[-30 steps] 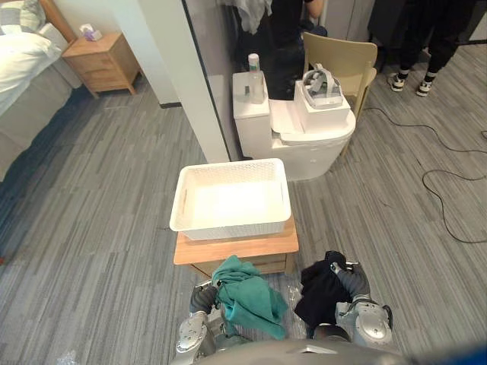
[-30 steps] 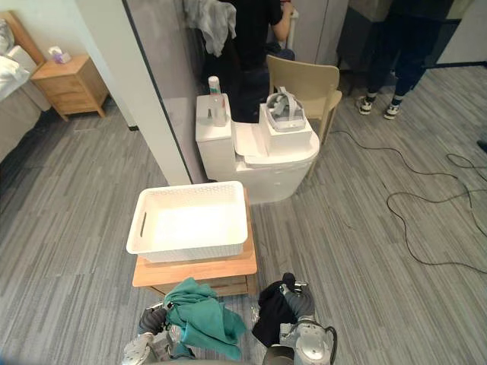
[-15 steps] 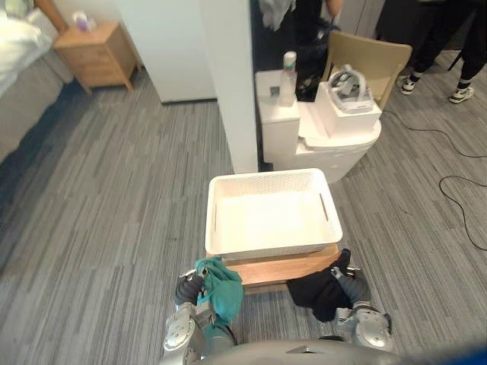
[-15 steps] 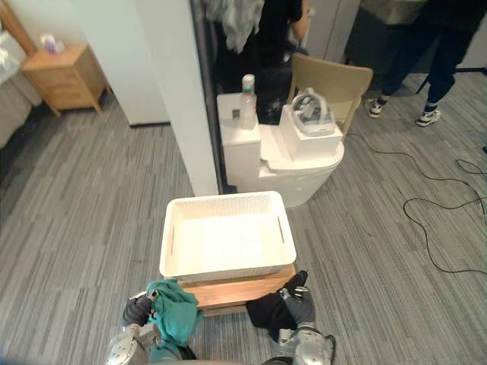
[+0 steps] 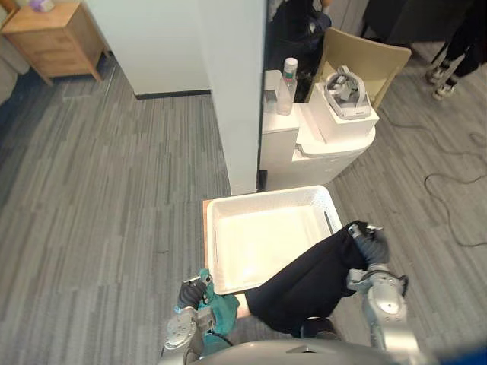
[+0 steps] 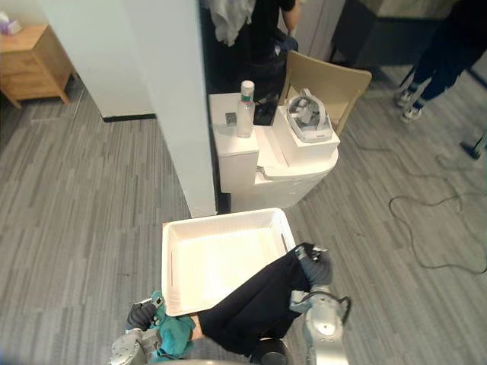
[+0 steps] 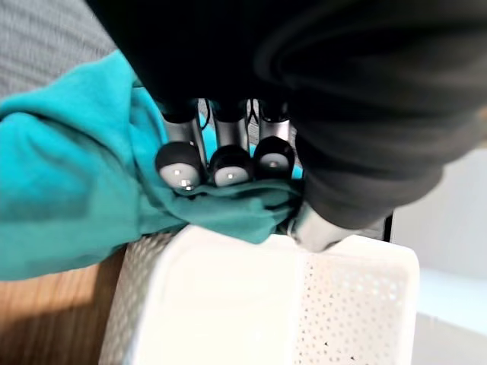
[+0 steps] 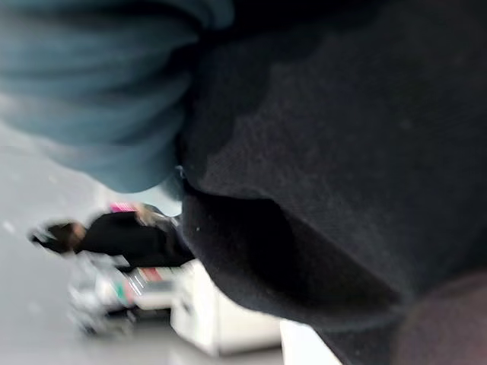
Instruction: Tidy the bed and pick cloth on bed and put in laundry
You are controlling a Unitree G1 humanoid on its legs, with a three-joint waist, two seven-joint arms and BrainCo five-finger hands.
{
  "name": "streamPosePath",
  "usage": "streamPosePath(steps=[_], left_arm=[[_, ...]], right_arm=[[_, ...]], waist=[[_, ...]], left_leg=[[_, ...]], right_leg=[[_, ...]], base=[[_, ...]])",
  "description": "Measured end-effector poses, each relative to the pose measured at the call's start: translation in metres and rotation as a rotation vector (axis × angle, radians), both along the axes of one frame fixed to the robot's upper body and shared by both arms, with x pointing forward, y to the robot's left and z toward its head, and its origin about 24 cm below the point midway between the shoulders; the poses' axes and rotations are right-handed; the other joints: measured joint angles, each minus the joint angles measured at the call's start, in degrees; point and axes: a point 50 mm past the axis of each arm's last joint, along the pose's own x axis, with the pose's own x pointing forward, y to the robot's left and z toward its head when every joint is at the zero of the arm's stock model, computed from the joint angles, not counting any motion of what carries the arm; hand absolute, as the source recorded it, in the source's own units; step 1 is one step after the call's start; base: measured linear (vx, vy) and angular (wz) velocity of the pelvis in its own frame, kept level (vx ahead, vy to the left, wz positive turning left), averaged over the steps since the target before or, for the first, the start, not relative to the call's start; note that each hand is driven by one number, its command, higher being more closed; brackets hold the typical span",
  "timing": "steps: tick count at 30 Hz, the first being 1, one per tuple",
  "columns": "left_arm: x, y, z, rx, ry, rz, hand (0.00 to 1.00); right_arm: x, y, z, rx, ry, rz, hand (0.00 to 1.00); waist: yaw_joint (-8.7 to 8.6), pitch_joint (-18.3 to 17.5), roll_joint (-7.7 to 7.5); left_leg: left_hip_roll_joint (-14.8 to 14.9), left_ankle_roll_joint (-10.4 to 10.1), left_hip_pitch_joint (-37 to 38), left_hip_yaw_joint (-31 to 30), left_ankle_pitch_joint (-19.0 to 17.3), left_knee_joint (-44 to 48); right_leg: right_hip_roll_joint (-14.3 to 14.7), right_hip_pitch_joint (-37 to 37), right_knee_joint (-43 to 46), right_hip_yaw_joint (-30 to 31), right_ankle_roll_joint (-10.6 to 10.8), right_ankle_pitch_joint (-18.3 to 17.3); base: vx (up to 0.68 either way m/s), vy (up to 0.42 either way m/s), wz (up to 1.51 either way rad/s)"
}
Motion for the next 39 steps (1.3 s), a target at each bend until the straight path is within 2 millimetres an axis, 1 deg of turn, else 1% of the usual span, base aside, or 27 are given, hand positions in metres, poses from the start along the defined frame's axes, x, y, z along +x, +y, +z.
streamPosePath(steps=[1, 2, 3, 4, 5, 6, 7, 8, 9, 10, 11, 14, 16, 18, 20, 22, 25, 26, 27, 29, 30, 31, 32, 33, 35, 36, 39], left_arm=[[0.001, -0.003, 0.0, -0.012, -0.007, -0.009, 1.0], [0.004, -0.01, 0.001, -0.035, -0.02, -0.02, 1.0], [0.003, -0.012, 0.001, -0.043, -0.021, -0.022, 1.0], [0.004, -0.011, 0.001, -0.042, -0.022, -0.025, 1.0], [0.005, -0.01, 0.002, -0.039, -0.026, -0.028, 1.0], [0.005, -0.009, 0.002, -0.037, -0.025, -0.029, 1.0], [0.004, -0.009, 0.002, -0.037, -0.024, -0.03, 1.0], [0.004, -0.009, 0.002, -0.036, -0.023, -0.03, 1.0], [0.002, -0.005, 0.001, -0.029, -0.019, -0.018, 1.0], [0.002, -0.003, 0.001, -0.027, -0.016, -0.011, 1.0], [0.001, -0.003, -0.001, -0.026, -0.009, -0.008, 1.0], [-0.003, -0.003, -0.005, -0.031, 0.015, -0.007, 1.0], [-0.005, -0.006, -0.009, -0.041, 0.033, -0.005, 1.0], [-0.008, -0.007, -0.011, -0.045, 0.05, -0.003, 1.0], [-0.008, -0.008, -0.011, -0.047, 0.049, -0.003, 1.0], [-0.007, -0.008, -0.011, -0.047, 0.047, -0.003, 1.0], [-0.007, -0.008, -0.011, -0.046, 0.048, -0.006, 1.0], [-0.006, -0.008, -0.011, -0.047, 0.048, -0.011, 1.0], [-0.006, -0.009, -0.011, -0.048, 0.048, -0.011, 1.0], [-0.006, -0.01, -0.015, -0.052, 0.068, -0.018, 1.0], [-0.006, -0.01, -0.016, -0.052, 0.069, -0.019, 1.0], [-0.005, -0.011, -0.015, -0.051, 0.067, -0.028, 1.0], [-0.003, -0.011, -0.015, -0.048, 0.065, -0.037, 1.0], [-0.002, -0.012, -0.015, -0.044, 0.063, -0.052, 1.0], [0.001, -0.015, -0.014, -0.049, 0.055, -0.061, 1.0], [0.003, -0.016, -0.013, -0.051, 0.049, -0.061, 1.0], [0.005, -0.017, -0.012, -0.059, 0.039, -0.057, 1.0]], right_arm=[[0.001, -0.008, 0.009, -0.023, -0.036, -0.032, 1.0], [0.007, -0.021, 0.025, -0.071, -0.098, -0.07, 1.0], [0.012, -0.025, 0.032, -0.094, -0.128, -0.077, 1.0], [0.02, -0.027, 0.045, -0.123, -0.186, -0.089, 1.0], [0.023, -0.025, 0.061, -0.135, -0.254, -0.087, 1.0], [0.024, -0.024, 0.068, -0.138, -0.288, -0.085, 1.0], [0.025, -0.022, 0.082, -0.147, -0.355, -0.084, 1.0], [0.024, -0.022, 0.091, -0.157, -0.402, -0.088, 1.0], [0.023, -0.022, 0.104, -0.18, -0.466, -0.095, 1.0], [0.023, -0.022, 0.109, -0.192, -0.487, -0.099, 1.0], [0.022, -0.025, 0.117, -0.225, -0.518, -0.112, 1.0], [0.02, -0.03, 0.124, -0.269, -0.543, -0.12, 1.0], [0.018, -0.035, 0.129, -0.306, -0.557, -0.127, 1.0], [0.018, -0.035, 0.137, -0.32, -0.591, -0.127, 1.0], [0.019, -0.035, 0.143, -0.336, -0.622, -0.125, 1.0], [0.021, -0.034, 0.146, -0.343, -0.636, -0.115, 1.0], [0.028, -0.023, 0.153, -0.322, -0.678, -0.067, 1.0], [0.033, -0.013, 0.157, -0.306, -0.701, -0.02, 1.0], [0.034, -0.01, 0.158, -0.303, -0.707, -0.005, 1.0], [0.049, 0.016, 0.165, -0.302, -0.742, 0.145, 1.0], [0.054, 0.023, 0.166, -0.301, -0.749, 0.186, 1.0], [0.065, 0.037, 0.168, -0.305, -0.754, 0.261, 1.0], [0.073, 0.047, 0.169, -0.307, -0.752, 0.31, 1.0], [0.083, 0.059, 0.171, -0.307, -0.752, 0.363, 1.0], [0.093, 0.071, 0.175, -0.316, -0.75, 0.417, 1.0], [0.098, 0.076, 0.177, -0.323, -0.753, 0.439, 1.0], [0.105, 0.087, 0.185, -0.337, -0.77, 0.479, 1.0]], waist=[[-0.37, -0.2, 0.44], [-0.8, -0.2, 1.6], [-0.75, -0.2, 1.97], [-0.5, -0.2, 1.47], [-0.3, -0.1, 0.54], [-0.27, -0.1, 0.08], [-0.32, -0.2, -0.85], [-0.3, -0.6, -1.56], [-0.28, -1.2, -2.38], [-0.29, -1.3, -2.6], [-0.29, -1.4, -2.66], [-0.66, -1.7, -2.13], [-1.26, -2.2, -1.33], [-2.04, -2.7, -0.48], [-2.33, -2.9, -0.19], [-2.19, -2.9, -0.27], [-2.11, -3.0, -0.35], [-2.1, -3.0, -0.36], [-2.08, -3.0, -0.37], [-1.95, -3.1, -0.55], [-1.94, -3.2, -0.65], [-1.73, -3.4, -1.05], [-1.57, -3.7, -1.4], [-1.11, -3.8, -1.68], [0.18, -4.0, -1.92], [0.82, -4.0, -1.92], [1.34, -3.9, -2.04]], left_leg=[[-1.7, -0.4, 0.6, 0.0, 1.1, -6.7], [-2.8, 0.4, 1.3, 0.0, 7.4, -15.3], [-2.7, -0.8, 1.9, 0.1, 10.2, -17.1], [-2.9, -0.9, 3.0, 0.8, 10.5, -18.4], [-2.8, -0.9, 3.2, 1.5, 10.5, -18.4], [-2.8, -0.8, 3.3, 1.6, 10.5, -18.4], [-3.0, -0.7, 3.6, 1.7, 10.5, -18.3], [-3.2, -0.5, 3.8, 1.8, 10.4, -18.3], [-4.0, 0.0, 4.0, 2.5, 10.1, -18.2], [-4.4, 0.1, 4.1, 3.0, 9.9, -18.2], [-4.9, 0.3, 4.4, 3.4, 9.4, -18.1], [-5.3, 0.5, 4.5, 4.3, 9.0, -17.9], [-5.4, 0.5, 4.5, 4.7, 9.0, -18.0], [-5.4, 0.5, 4.5, 4.9, 9.0, -18.0], [-5.5, 0.5, 4.5, 5.1, 9.0, -17.8], [-5.4, 0.5, 4.3, 5.2, 9.0, -17.5], [-5.4, 0.5, 4.2, 5.2, 9.0, -17.4], [-5.4, 0.7, 3.8, 5.1, 9.2, -17.4], [-5.4, 0.7, 3.8, 5.1, 9.2, -17.4], [-5.4, 0.9, 3.6, 5.1, 9.3, -17.5], [-5.4, 1.0, 3.7, 5.0, 9.4, -17.6], [-5.5, 1.2, 3.7, 5.0, 9.6, -18.0], [-5.8, 1.4, 3.7, 4.7, 10.1, -18.7], [-6.1, 1.5, 3.6, 4.5, 10.7, -19.7], [-6.7, 1.8, 3.5, 4.2, 11.7, -21.4], [-7.3, 2.0, 3.5, 3.2, 12.5, -22.8], [-7.9, 2.6, 2.5, 1.3, 13.1, -23.2]], right_leg=[[-0.3, 0.5, -0.6, 0.6, 0.3, 0.3], [0.4, 0.1, -0.6, 0.8, 0.6, 0.8], [1.0, 0.1, -0.8, 1.1, 0.9, 1.0], [1.4, 0.4, -1.7, 2.1, 2.5, 2.0], [1.5, 0.5, -2.6, 2.6, 3.4, 3.4], [1.6, 0.7, -3.3, 2.8, 3.4, 4.1], [1.6, 1.4, -4.7, 3.4, 3.7, 5.1], [1.3, 1.5, -5.8, 3.8, 3.9, 5.4], [0.6, 1.7, -6.9, 4.3, 4.1, 5.6], [0.3, 1.7, -7.3, 4.6, 4.2, 5.6], [-0.1, 1.9, -8.2, 5.2, 4.2, 5.6], [-0.5, 1.6, -8.6, 5.8, 4.5, 5.8], [-0.3, 1.2, -8.6, 6.8, 4.6, 6.2], [-0.2, 1.0, -8.7, 7.1, 4.7, 6.4], [-0.1, 0.8, -8.7, 7.5, 4.8, 6.7], [0.0, 0.7, -8.8, 7.6, 4.8, 6.9], [0.0, 0.8, -9.0, 8.1, 4.9, 7.4], [0.0, 0.5, -9.1, 8.2, 5.4, 8.0], [0.0, 0.4, -9.1, 8.2, 5.5, 8.1], [-0.1, 0.2, -9.1, 8.4, 5.8, 8.5], [-0.1, 0.2, -9.1, 8.4, 5.9, 8.7], [-0.2, 0.1, -9.1, 8.4, 5.8, 8.7], [-0.3, 0.0, -9.1, 8.4, 5.8, 8.8], [-0.3, -0.2, -9.1, 8.2, 5.9, 9.0], [-0.4, -0.7, -9.1, 7.9, 6.0, 9.3], [-0.6, -0.6, -9.1, 6.8, 6.0, 9.3], [-1.3, -0.5, -9.0, 5.0, 6.0, 9.3]], base=[[0.11, -0.001, 0.04], [0.08, 0.019, 0.02], [0.08, 0.037, -0.25], [0.05, 0.049, -0.41], [0.02, 0.046, -0.37], [-0.04, 0.031, -0.25], [-0.09, -0.003, -0.18], [-0.12, -0.016, -0.33], [-0.12, -0.018, -0.33], [-0.12, -0.004, -0.45], [-0.09, 0.0, -0.31], [-0.14, -0.017, -0.24], [-0.1, -0.031, -0.15], [-0.08, -0.035, -0.08], [-0.08, -0.037, -0.1], [-0.08, -0.045, -0.05], [-0.05, -0.038, -0.07], [-0.04, -0.026, -0.05], [-0.06, -0.033, -0.04], [-0.08, -0.035, -0.02], [-0.08, -0.032, 0.0], [-0.09, -0.031, 0.04], [-0.12, -0.039, 0.1], [-0.1, -0.032, 0.09], [-0.1, -0.026, 0.16], [-0.09, -0.026, 0.32], [-0.07, -0.016, 0.35]])
